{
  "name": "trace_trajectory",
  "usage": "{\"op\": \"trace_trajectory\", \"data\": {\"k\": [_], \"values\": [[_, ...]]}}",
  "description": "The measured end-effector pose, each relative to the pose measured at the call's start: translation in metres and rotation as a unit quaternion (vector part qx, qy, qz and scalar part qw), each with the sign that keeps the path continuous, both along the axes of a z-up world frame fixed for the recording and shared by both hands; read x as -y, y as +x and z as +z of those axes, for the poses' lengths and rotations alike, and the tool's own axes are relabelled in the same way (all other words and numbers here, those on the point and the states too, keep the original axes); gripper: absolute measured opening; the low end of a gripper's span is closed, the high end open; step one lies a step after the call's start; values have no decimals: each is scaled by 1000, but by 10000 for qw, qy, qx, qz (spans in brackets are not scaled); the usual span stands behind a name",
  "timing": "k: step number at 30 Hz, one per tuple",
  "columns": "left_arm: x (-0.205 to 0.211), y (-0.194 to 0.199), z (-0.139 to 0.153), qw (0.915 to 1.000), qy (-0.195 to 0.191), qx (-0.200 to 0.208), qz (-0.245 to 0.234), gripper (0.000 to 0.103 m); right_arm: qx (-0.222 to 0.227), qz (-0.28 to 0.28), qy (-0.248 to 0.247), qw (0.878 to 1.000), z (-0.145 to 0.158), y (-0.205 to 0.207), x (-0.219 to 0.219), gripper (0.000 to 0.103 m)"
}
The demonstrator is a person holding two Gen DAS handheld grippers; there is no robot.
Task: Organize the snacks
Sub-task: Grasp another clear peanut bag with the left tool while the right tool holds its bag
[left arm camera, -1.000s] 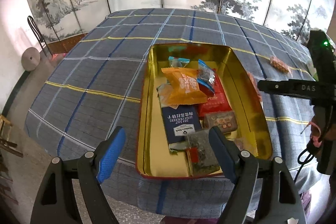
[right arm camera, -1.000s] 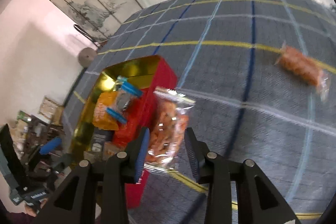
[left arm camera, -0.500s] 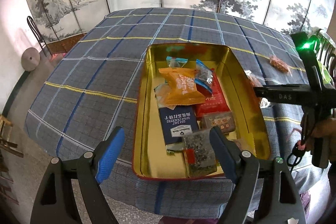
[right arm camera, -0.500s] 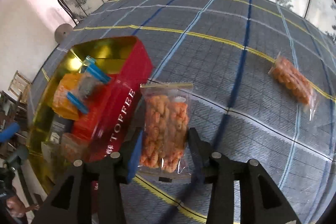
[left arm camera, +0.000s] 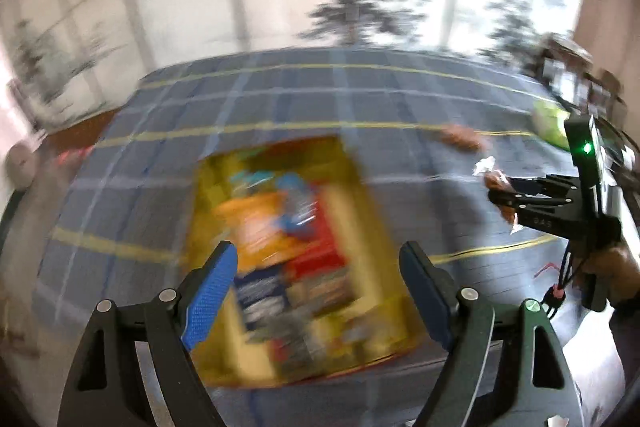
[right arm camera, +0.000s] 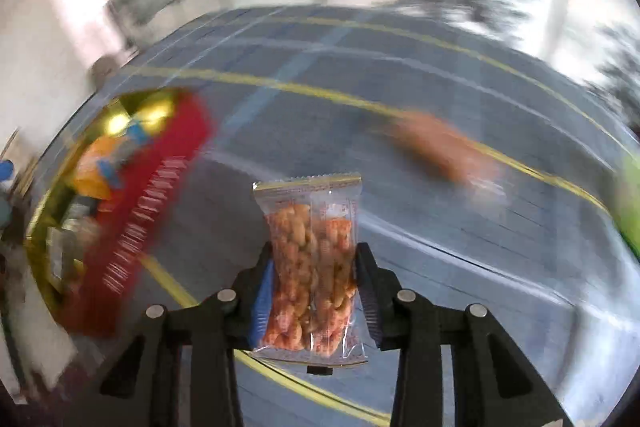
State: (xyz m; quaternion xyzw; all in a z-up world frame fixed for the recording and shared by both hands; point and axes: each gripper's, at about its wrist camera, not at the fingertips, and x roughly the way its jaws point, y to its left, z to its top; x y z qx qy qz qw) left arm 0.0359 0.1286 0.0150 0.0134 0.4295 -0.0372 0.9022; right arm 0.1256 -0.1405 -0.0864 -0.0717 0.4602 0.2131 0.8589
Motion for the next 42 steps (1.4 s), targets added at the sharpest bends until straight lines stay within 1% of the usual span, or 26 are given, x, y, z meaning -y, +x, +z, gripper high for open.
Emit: {"op": "trace_trajectory", "data": {"k": [1,2,3,4,5,7,8,10,11,13,15,16,17,18,21,23,26,30,31,32,34,35,36,38,40,42], "values": [[11,9,3,9996,-129,-70,-230,90,58,-226,-81,9997,1,-1,24,38],[23,19,4,9986,-253,-205,-418,96,98,-606,-192,9979,1,-1,62,38],[35,30,3,9966,-413,-393,-591,96,104,-810,-237,9964,0,-2,81,38],[45,41,3,9945,-590,-537,-683,96,106,-1169,-376,9924,-3,-2,115,38],[56,51,2,9923,-769,-640,-735,96,118,-1360,-482,9895,-6,-3,132,38],[78,74,-2,9889,-994,-850,-709,96,118,-1595,-489,9859,-10,-4,161,38],[88,89,-5,9863,-1118,-1027,-641,96,103,-1717,-439,9841,-13,-6,177,38],[103,121,-15,9771,-1598,-1345,-417,96,122,-1798,-331,9831,-18,-6,190,38],[111,141,-22,9714,-1833,-1498,-170,96,143,-1801,-254,9832,-19,-7,195,38],[123,170,-37,9603,-2103,-1820,233,95,201,-1769,-173,9839,-18,-9,197,39],[132,198,-60,9405,-2465,-2241,673,93,283,-1713,-31,9848,-22,-9,198,39],[135,212,-71,9309,-2568,-2440,884,90,327,-1700,49,9849,-24,-12,201,39],[139,225,-84,9220,-2566,-2651,1174,82,404,-1680,133,9849,-25,-15,207,39],[142,233,-92,9175,-2544,-2756,1325,78,427,-1672,224,9847,-26,-17,208,39],[150,248,-111,9092,-2361,-2987,1683,74,376,-1645,487,9845,-28,-12,224,39],[156,253,-113,9092,-2338,-2931,1813,74,327,-1636,723,9833,-28,-9,231,39],[168,260,-111,9137,-2239,-2813,1897,75,292,-1596,886,9828,-29,-9,235,39],[177,269,-115,9093,-2172,-2786,2201,79,262,-1540,1015,9825,-30,-10,235,39],[178,270,-115,9089,-2114,-2781,2279,80,255,-1537,1051,9822,-31,-10,236,39],[179,273,-115,9096,-1998,-2792,2341,79,242,-1539,1117,9815,-30,-10,238,39],[187,277,-116,9120,-1581,-2859,2479,74,232,-1542,1162,9809,-31,-11,239,39],[196,281,-116,9130,-1352,-2888,2543,68,231,-1542,1165,9809,-31,-11,238,39],[203,282,-117,9137,-1040,-2926,2623,58,233,-1541,1163,9809,-31,-11,238,39],[211,283,-115,9161,-593,-2906,2699,39,228,-1542,1178,9807,-31,-11,239,39],[220,284,-115,9264,-493,-2874,2382,38,223,-1549,1197,9804,-31,-10,240,39],[222,278,-115,9341,-543,-2847,2083,38,220,-1571,1218,9798,-31,-10,240,39]]}}
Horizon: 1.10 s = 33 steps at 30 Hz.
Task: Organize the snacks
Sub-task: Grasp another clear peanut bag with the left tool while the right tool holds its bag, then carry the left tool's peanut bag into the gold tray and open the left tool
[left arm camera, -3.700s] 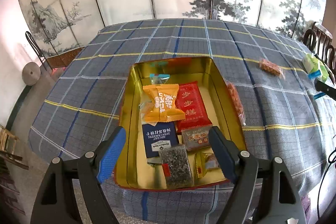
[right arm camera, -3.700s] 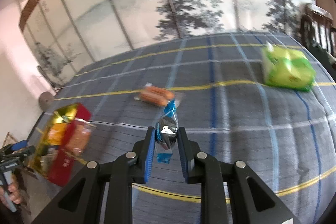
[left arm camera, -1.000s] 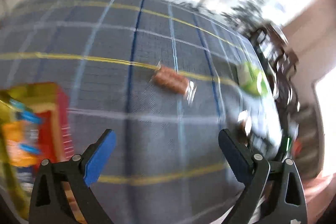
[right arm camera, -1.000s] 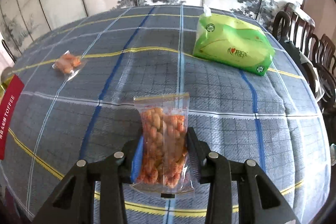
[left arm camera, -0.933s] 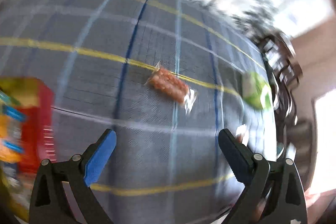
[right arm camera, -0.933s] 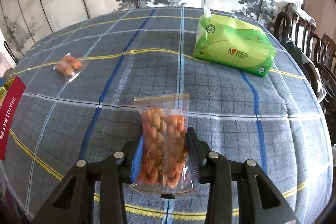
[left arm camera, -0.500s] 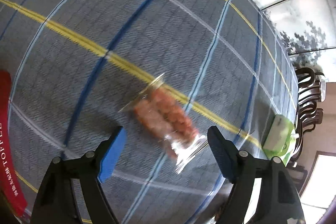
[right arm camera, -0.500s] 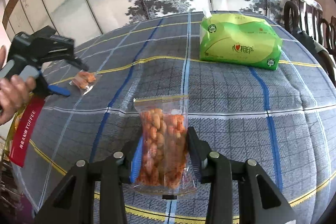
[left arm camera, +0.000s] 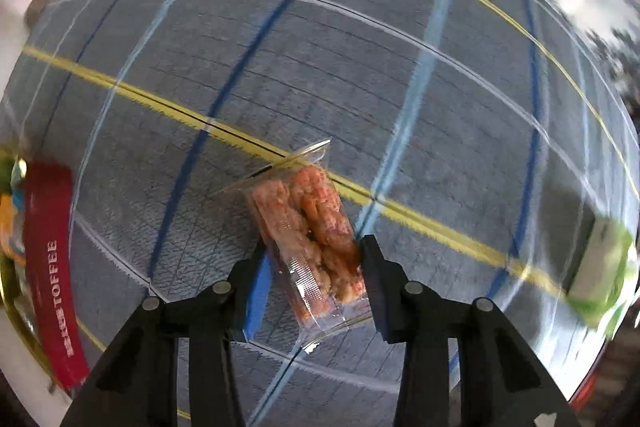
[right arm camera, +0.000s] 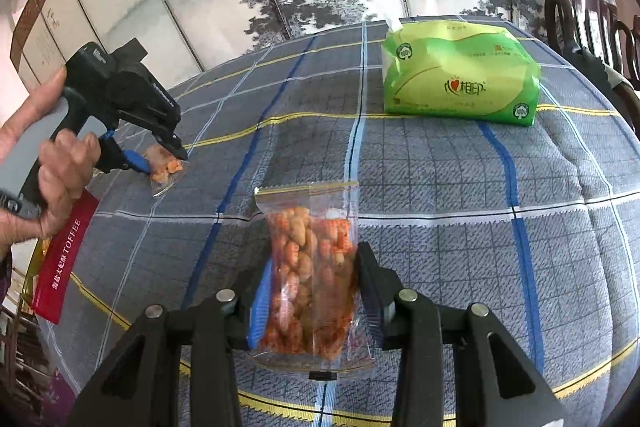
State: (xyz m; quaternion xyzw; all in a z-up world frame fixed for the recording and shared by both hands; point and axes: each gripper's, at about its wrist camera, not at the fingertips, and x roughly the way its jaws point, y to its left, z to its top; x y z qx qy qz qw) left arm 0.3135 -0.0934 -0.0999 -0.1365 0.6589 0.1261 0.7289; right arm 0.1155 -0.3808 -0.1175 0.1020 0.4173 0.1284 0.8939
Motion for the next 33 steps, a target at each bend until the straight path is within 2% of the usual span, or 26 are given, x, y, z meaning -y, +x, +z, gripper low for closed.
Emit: {"op": "trace_trajectory", "data": {"k": [2,4,6,9,12,15,19,22,26,33], "values": [[-2,-14,3,9993,-186,173,-267,38,-2,-24,7,10000,0,0,1,39],[-5,-35,10,9959,-209,544,-685,38,-2,-45,-1,10000,0,0,1,39],[-11,-60,16,9876,-632,858,-1151,38,-3,-64,-23,10000,0,0,1,39],[-22,-96,24,9776,-747,1129,-1609,38,-1,-110,-81,9999,0,0,-1,39],[-38,-131,35,9692,-797,1419,-1846,38,3,-128,-175,9998,0,0,-5,39],[-57,-163,49,9614,-806,1772,-1944,38,7,-137,-357,9993,0,0,-10,39],[-84,-199,69,9539,-624,2138,-2013,38,13,-137,-679,9976,1,1,-18,39],[-102,-222,85,9514,-306,2343,-1975,39,11,-170,-853,9962,2,2,-23,39],[-129,-248,102,9485,23,2532,-1905,39,0,-273,-838,9961,2,3,-22,39],[-173,-271,110,9491,433,2674,-1607,39,-5,-397,-1035,9938,1,4,-28,39]]}}
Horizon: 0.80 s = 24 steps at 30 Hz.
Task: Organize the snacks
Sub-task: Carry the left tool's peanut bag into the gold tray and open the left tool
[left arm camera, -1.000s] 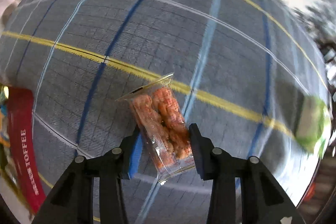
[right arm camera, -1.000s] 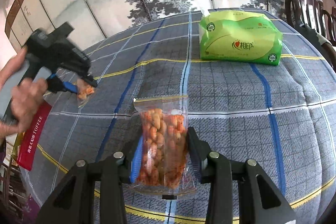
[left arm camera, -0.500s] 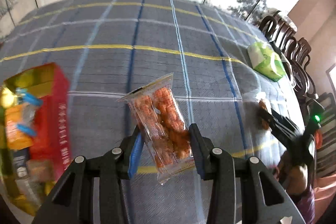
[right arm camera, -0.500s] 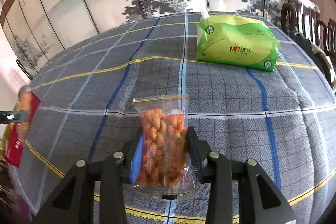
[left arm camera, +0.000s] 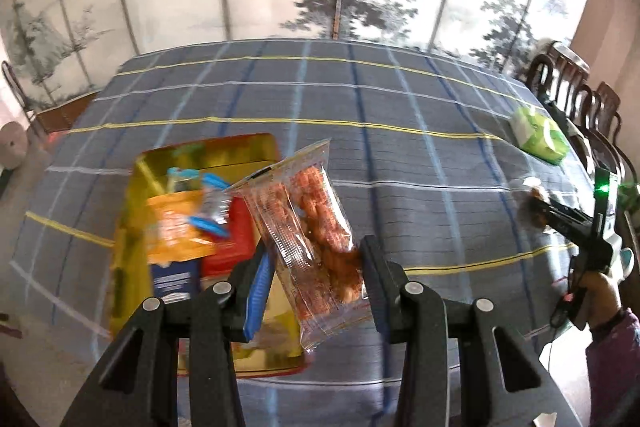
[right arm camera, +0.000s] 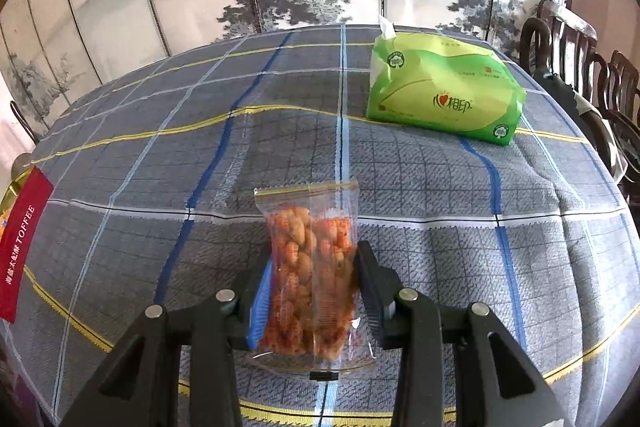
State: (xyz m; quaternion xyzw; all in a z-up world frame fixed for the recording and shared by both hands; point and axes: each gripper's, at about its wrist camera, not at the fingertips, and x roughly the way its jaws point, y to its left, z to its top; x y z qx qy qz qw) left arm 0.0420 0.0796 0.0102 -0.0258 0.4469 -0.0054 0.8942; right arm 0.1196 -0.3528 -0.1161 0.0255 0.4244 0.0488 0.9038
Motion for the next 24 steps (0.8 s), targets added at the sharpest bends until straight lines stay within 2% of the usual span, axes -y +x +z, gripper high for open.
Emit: {"op": "trace_trajectory", "data": {"k": [9,24], "values": [[-35,-10,-11,9991,264,88,331,39,-11,-10,-180,9998,1,0,-4,40],[-64,-15,-33,9980,312,-93,540,39,-22,-12,-344,9994,1,-1,-11,40]]}}
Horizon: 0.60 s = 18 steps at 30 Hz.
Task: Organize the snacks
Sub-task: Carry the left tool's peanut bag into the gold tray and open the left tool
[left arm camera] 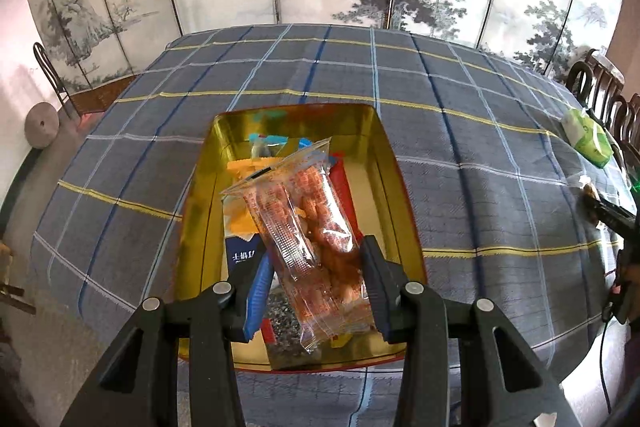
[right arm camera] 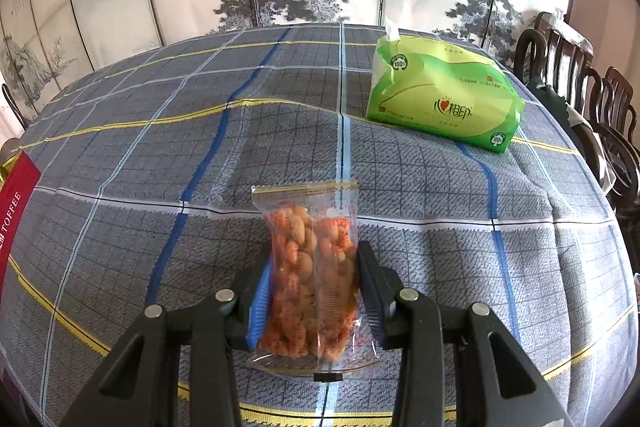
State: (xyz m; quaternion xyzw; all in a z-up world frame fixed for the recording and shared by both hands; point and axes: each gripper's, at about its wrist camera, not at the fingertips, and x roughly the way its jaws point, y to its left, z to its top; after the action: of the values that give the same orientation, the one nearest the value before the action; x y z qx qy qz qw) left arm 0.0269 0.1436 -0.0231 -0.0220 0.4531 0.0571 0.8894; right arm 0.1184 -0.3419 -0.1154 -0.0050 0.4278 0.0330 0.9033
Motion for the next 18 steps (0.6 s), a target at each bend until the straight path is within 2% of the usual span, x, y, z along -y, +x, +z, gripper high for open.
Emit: {"op": "trace_trajectory", "data": {"k": [18], "values": [[-12,3,-14,9999,-2,-73,115,39,-1,0,3,10000,0,0,1,40]]}}
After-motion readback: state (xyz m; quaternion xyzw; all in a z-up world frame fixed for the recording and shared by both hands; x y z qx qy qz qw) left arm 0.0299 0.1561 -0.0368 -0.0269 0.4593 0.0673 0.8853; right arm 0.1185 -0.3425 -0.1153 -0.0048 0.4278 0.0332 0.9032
